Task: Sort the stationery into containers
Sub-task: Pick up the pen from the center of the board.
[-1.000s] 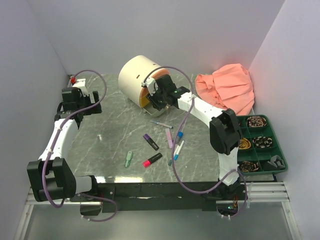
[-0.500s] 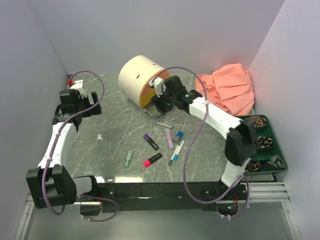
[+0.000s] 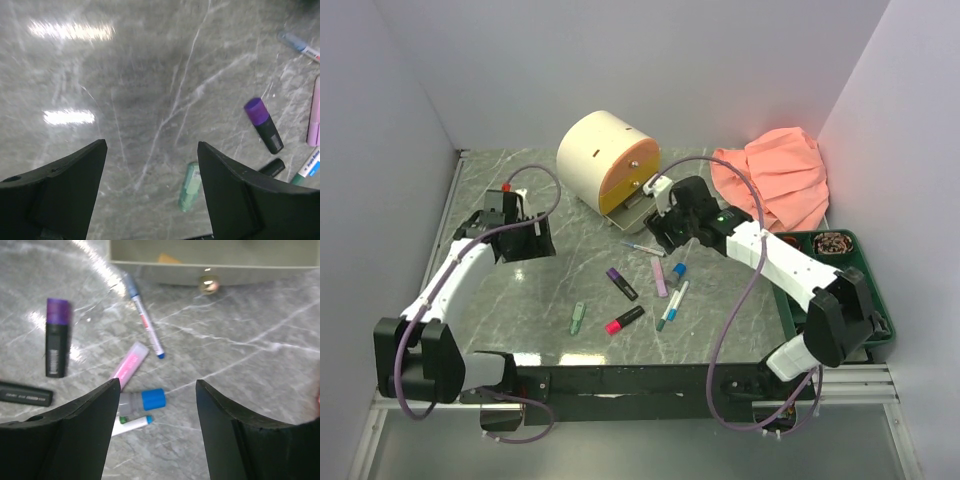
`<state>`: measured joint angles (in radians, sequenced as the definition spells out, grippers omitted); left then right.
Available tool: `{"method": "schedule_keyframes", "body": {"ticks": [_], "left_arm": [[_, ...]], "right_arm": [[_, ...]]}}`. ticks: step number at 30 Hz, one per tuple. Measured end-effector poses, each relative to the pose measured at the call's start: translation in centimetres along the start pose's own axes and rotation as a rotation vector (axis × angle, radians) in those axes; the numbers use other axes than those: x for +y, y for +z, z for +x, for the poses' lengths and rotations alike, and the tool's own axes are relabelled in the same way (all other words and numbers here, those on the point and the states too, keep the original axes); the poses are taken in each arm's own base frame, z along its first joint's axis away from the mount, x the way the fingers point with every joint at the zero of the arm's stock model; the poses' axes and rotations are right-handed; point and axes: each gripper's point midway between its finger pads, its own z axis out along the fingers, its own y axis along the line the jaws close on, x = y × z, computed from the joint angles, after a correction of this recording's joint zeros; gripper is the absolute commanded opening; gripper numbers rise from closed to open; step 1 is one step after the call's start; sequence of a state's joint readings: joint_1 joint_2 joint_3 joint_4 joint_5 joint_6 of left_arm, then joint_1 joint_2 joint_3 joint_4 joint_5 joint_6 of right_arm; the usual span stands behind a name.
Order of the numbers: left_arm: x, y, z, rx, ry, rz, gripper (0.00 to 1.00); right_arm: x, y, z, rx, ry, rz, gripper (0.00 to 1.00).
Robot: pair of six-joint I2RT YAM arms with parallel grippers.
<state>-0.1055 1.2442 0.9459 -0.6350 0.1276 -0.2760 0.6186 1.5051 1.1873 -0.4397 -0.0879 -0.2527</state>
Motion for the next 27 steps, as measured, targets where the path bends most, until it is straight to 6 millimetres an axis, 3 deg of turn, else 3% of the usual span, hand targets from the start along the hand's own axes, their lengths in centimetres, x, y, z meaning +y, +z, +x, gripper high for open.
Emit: {"method": "schedule_keyframes", "body": {"ticks": [3,10,15,19,27], "left_arm": [[-0.5,0.6,1.8,0.085,-0.035,-0.002,0.72],[-5.1,1.1,6.7,0.23,-0.023,0.078,0.66],[-4.2,2.5,10.5,0.348,-0.077,0.03,0.6],[-3.6,2.4,13.6,0.428,-0.089,-0.002,0.6],[-5.5,2.5,14.9,0.45,-0.034,0.036,0.63]], "right_arm": [[-1.2,-1.0,-0.8,-0.036,0.016,0.04,0.71],[-3.5,-3.5,-2.8,-0.135,0.051,0.106,0.72],[-3.8,-3.7,-2.9,-0.146,0.063,0.11,0.72],[-3.6,-3.9,-2.6,-0.153,0.05,0.104,0.73],[-4.2,-4.4,-3.0,-0.184,0.044,0.119,0.73]]}}
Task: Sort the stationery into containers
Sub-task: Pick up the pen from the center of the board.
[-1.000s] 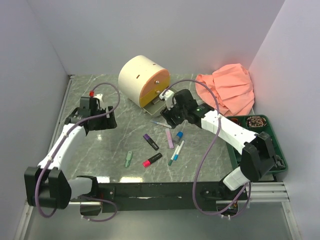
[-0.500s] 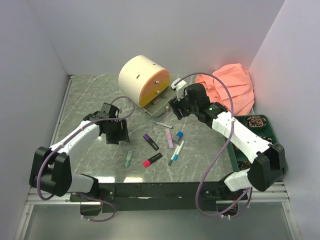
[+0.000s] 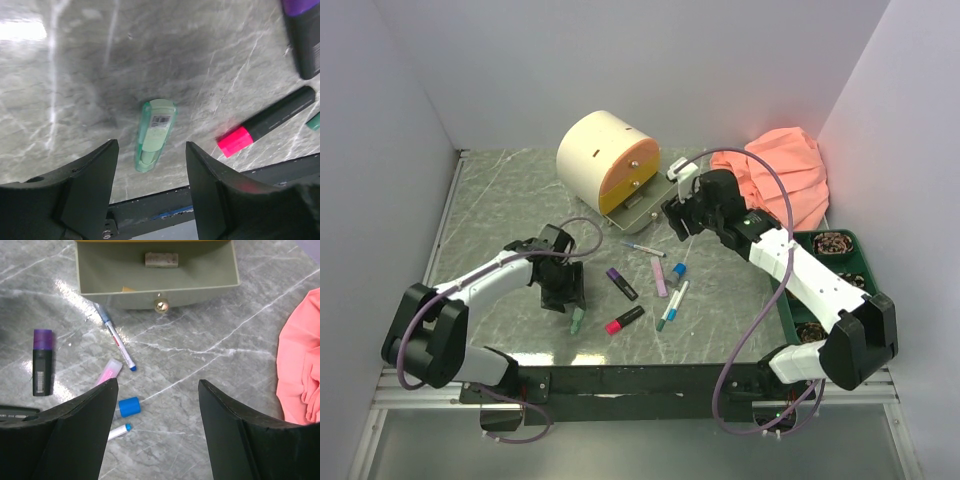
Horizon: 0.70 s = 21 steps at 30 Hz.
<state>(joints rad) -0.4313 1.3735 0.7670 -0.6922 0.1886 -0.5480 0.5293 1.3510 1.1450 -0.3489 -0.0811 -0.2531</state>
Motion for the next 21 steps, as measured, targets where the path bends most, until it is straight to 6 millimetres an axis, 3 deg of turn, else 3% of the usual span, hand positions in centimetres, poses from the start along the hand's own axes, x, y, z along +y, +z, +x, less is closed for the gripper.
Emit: {"method": "schedule_keyframes", "body": {"ticks": [4,7,11,15,17,21], "left_arm": [[-0.2,0.9,0.8,0.039,0.01,-0.016,0.63],[-0.1,1.7,1.3,0.07,0.007,-0.034,0.58],[-0.1,2.0,1.4,0.08,0.002,-0.05,0.31],[-0.9,2.3,1.5,0.089,0.026,-0.047,0.19],[-1.1,2.3,1.6,0.089,0.035,-0.044,0.01],[-1.4,2.2,1.4,0.09,0.046,-0.038,0.01]], "right_arm": [[0.0,0.0,0.4,0.008,0.005,-0.004,0.74],[-0.1,-0.2,0.3,0.003,0.008,-0.004,0.74],[-0.8,-0.8,-0.1,-0.015,0.016,0.01,0.74],[-1.2,-1.6,-0.7,-0.039,0.022,0.022,0.74],[-1.3,-1.8,-0.8,-0.047,0.023,0.026,0.74],[-1.4,-2.1,-0.2,-0.036,0.028,0.03,0.74]]}}
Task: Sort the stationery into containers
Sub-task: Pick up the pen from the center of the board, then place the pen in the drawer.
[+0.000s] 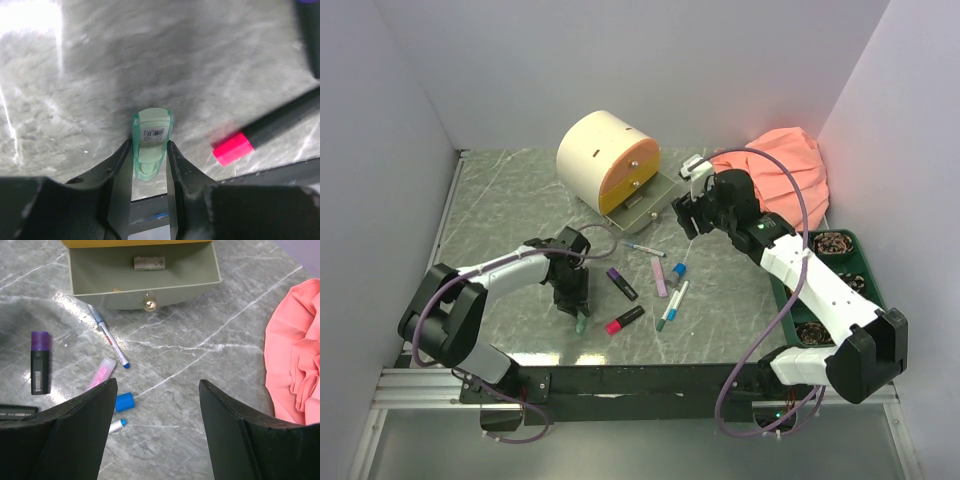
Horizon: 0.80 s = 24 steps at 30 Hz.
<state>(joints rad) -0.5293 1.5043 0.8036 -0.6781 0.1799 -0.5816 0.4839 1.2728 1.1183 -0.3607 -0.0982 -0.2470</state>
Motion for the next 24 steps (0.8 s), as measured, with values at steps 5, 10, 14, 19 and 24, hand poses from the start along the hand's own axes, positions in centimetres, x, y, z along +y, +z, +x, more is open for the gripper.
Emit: {"method": "schedule_keyframes", "body": {"ticks": [5,10,14,19,24], "left_arm": [[-2.4,-2.7,-3.1,-0.07,0.195,0.044,0.01],[-5.3,-6.7,-7.1,-0.202,0.413,0.079,0.01],[-6.5,-8.8,-8.9,-0.281,0.509,0.076,0.01],[-11.3,-13.0,-13.1,-0.484,0.631,0.102,0.01],[-16.8,-16.6,-18.5,-0.695,0.726,0.141,0.01]], "right_arm": [[-0.3,-0.2,0.0,-0.001,0.004,0.007,0.75],[-1.5,-0.8,-0.1,-0.013,0.018,0.037,0.75],[-2.7,-1.3,0.4,-0.014,0.035,0.067,0.75],[-4.6,-1.6,1.2,0.001,0.064,0.113,0.75],[-5.5,-1.8,1.5,0.004,0.077,0.135,0.75]]}}
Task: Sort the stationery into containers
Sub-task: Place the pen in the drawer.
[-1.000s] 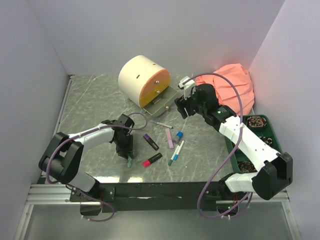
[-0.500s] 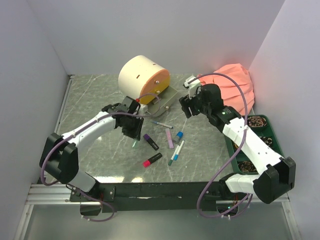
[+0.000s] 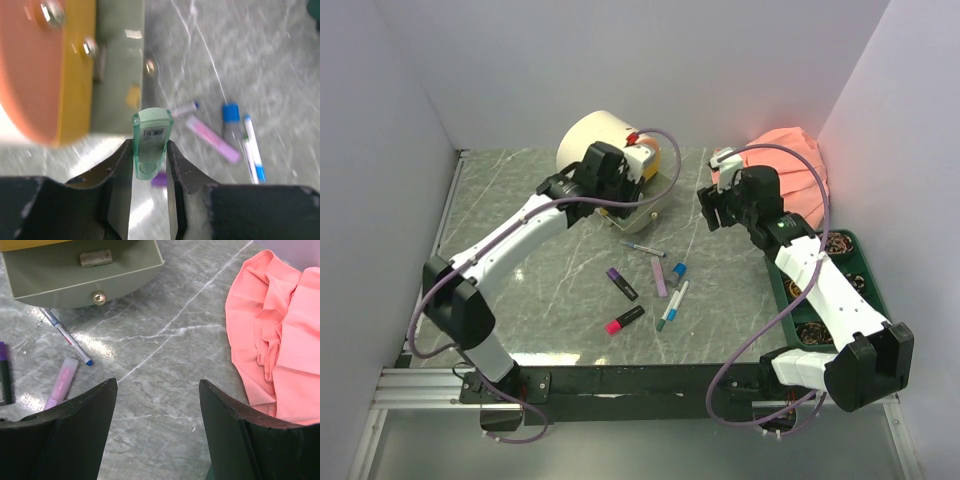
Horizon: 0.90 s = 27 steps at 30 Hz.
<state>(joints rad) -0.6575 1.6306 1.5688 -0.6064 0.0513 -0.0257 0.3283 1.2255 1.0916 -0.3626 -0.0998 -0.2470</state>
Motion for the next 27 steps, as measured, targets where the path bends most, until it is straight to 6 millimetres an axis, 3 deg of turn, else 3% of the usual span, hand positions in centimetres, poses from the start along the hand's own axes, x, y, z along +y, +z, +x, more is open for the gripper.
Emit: {"method": "schedule_keyframes", "body": {"ticks": [3,12,17,21,27], "left_arm": [[0.6,1.8,-1.3,-0.03,0.044,-0.021,0.01],[2.4,5.8,-0.7,0.005,0.118,-0.095,0.01],[3.3,6.1,-1.7,-0.032,0.164,-0.138,0.01],[3.7,6.1,-2.6,-0.062,0.173,-0.161,0.08],[3.8,7.2,-2.1,-0.053,0.172,-0.16,0.09]], "right_arm": [[-0.1,0.0,0.0,0.0,0.002,0.001,0.74],[-0.2,0.0,0.3,0.001,0.023,-0.004,0.75],[-0.3,0.1,0.9,0.014,0.033,-0.003,0.75],[-0.4,0.1,0.9,0.013,0.037,-0.003,0.74],[-0.4,0.1,1.1,0.016,0.039,-0.003,0.75]]}}
